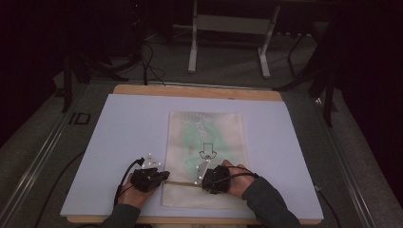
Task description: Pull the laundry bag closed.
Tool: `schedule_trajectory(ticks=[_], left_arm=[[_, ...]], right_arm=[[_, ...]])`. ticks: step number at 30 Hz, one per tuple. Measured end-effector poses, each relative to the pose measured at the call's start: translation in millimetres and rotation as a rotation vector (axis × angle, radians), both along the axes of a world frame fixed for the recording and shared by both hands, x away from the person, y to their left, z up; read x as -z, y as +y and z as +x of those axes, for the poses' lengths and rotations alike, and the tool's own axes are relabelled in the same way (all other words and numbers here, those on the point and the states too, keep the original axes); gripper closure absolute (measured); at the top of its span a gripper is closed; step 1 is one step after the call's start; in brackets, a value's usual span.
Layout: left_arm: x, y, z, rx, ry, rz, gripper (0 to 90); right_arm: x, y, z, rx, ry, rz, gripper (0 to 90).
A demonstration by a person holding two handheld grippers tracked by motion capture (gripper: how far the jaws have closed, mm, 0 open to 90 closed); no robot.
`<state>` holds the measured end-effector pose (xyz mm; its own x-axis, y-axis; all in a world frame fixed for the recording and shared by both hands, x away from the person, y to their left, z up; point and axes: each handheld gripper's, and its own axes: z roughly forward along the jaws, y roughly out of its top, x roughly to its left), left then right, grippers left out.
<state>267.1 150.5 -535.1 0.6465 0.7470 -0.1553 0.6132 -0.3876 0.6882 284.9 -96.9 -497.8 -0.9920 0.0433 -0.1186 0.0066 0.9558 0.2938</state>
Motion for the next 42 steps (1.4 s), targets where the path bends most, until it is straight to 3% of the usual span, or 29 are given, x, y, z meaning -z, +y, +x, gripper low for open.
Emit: schedule_trajectory(ticks=[12, 25, 42], left_arm=[[-0.1, -0.1, -0.1, 0.0, 0.0, 0.0, 89.4], [0.1, 0.0, 0.0, -0.002, 0.001, -0.002, 89.4], [0.0, -0.1, -0.3, -0.004, 0.002, -0.001, 89.4]], right_arm=[[-2.2, -4.4, 0.9, 0.003, -0.006, -0.018, 82.2], [-2.5, -15.5, 0.7, 0.025, 0.008, -0.002, 82.2], [-3.6, -23.3, -3.6, 0.022, -0.014, -0.017, 82.2]])
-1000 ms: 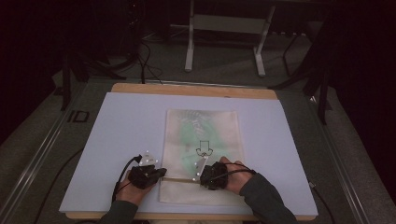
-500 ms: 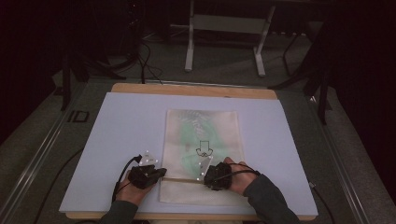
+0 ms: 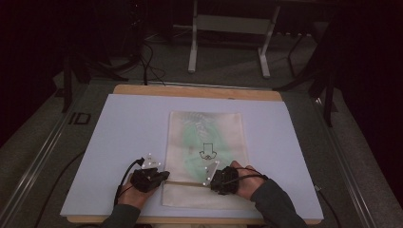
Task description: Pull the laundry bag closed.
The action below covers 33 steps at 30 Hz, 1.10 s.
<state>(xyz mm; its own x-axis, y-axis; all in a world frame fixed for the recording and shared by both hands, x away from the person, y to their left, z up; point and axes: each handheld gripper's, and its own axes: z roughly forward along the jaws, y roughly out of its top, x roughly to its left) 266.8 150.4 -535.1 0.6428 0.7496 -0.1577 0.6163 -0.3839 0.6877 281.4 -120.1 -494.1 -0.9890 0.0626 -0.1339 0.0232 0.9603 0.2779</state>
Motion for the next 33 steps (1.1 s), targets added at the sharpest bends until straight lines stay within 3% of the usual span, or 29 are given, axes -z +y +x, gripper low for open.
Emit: schedule_trajectory(ticks=[19, 33], left_arm=[[0.1, 0.1, 0.0, 0.0, 0.0, -0.002, 89.4], [0.0, -0.4, -0.2, -0.001, -0.001, 0.0, 89.4]], right_arm=[[-1.7, -12.9, 0.3, 0.011, 0.007, -0.001, 82.2], [-4.2, -17.3, 0.3, 0.008, 0.012, 0.027, 82.2]])
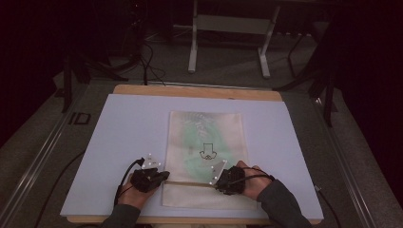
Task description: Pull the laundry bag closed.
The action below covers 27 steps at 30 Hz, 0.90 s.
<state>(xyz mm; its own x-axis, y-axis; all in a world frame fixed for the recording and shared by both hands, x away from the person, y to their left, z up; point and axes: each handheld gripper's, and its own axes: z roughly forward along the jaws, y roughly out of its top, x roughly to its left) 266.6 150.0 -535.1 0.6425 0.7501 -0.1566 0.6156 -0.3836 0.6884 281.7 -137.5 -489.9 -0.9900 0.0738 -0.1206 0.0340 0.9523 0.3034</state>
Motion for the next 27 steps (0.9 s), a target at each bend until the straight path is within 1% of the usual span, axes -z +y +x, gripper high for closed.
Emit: schedule_trajectory(ticks=[7, 9, 10, 12, 16, 24, 27], left_arm=[[0.0, -0.1, -0.1, 0.0, -0.001, 0.001, 89.3], [0.0, 0.0, -0.1, 0.001, -0.001, 0.001, 89.4], [0.0, 0.0, -0.1, 0.0, -0.001, 0.0, 89.3], [0.0, 0.0, -0.1, 0.001, -0.001, 0.001, 89.4], [0.0, 0.0, -0.1, 0.001, -0.001, 0.001, 89.4], [0.0, 0.0, -0.1, 0.001, -0.001, 0.001, 89.4], [0.0, 0.0, -0.1, 0.001, -0.002, 0.001, 89.4]], right_arm=[[0.5, 0.9, -0.3, -0.001, -0.003, -0.01, 82.2], [1.5, 1.1, -0.6, -0.003, -0.013, -0.04, 82.2], [1.6, 0.3, -0.8, 0.001, -0.012, -0.042, 82.2], [0.8, -2.3, -1.0, 0.005, -0.006, -0.023, 82.2], [0.6, -7.2, -0.6, 0.012, -0.008, -0.037, 82.2], [-0.1, -18.2, -0.8, 0.025, -0.01, -0.029, 82.2], [-0.4, -23.1, -0.6, 0.039, -0.004, -0.028, 82.2]])
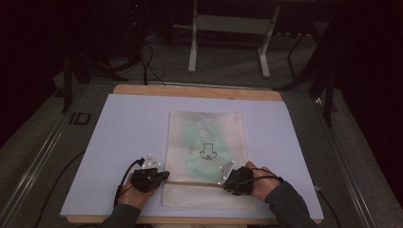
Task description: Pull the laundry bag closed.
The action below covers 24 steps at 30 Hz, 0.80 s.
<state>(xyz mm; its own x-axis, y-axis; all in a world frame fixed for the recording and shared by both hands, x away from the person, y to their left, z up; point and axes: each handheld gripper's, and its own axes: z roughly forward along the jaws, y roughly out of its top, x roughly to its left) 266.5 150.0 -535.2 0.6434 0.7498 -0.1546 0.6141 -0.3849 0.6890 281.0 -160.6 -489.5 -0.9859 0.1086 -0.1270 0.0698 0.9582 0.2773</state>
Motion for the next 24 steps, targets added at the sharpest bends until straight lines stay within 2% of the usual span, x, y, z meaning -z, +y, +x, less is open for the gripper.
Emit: schedule_trajectory(ticks=[13, 24], left_arm=[[-0.2, -0.5, -0.3, 0.0, -0.003, 0.004, 89.3], [-0.2, -0.5, -0.4, 0.0, -0.003, 0.005, 89.3]], right_arm=[[1.5, -15.5, -0.4, 0.027, 0.007, 0.003, 82.2], [-1.6, -17.8, -1.0, 0.025, 0.004, 0.013, 82.3]])
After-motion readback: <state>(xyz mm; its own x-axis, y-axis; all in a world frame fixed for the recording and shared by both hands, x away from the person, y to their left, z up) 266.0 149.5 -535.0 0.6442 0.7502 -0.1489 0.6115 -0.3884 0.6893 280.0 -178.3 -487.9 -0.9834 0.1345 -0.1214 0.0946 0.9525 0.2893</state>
